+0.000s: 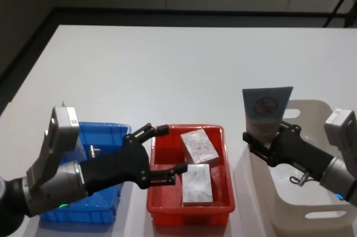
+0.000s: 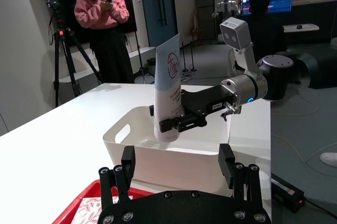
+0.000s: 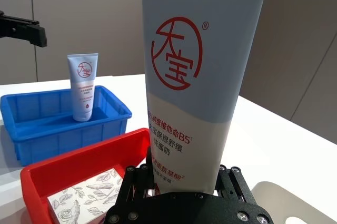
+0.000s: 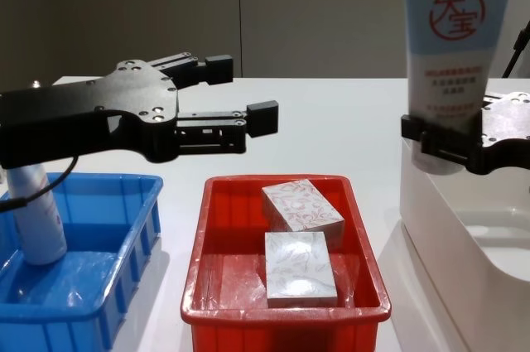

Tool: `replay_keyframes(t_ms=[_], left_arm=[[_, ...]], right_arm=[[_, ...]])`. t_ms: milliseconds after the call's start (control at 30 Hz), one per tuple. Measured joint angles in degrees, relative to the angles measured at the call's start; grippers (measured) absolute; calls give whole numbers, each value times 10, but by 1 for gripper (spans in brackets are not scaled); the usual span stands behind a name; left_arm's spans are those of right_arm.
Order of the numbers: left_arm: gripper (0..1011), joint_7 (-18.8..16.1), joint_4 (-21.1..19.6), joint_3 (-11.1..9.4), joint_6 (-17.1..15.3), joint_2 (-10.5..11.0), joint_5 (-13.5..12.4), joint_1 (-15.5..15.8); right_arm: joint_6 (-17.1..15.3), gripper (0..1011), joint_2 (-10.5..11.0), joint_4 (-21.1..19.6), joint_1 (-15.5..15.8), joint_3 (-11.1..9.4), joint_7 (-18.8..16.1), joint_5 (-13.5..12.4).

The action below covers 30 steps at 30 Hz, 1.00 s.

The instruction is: Bimanual collaborative sorting of washing and personal care products

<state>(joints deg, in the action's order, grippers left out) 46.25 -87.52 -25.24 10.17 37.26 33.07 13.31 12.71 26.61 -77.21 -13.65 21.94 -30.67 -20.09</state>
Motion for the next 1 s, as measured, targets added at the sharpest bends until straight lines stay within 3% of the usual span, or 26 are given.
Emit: replay_keyframes(t_ms=[600,1000], left_arm=[[1001,0,0,0,0,0,0,0],[1001,0,0,0,0,0,0,0]], right_arm=[[-14,546,-3,-2,25,-55,42,10],[-51,546,-20,2,32,-81,86,29]])
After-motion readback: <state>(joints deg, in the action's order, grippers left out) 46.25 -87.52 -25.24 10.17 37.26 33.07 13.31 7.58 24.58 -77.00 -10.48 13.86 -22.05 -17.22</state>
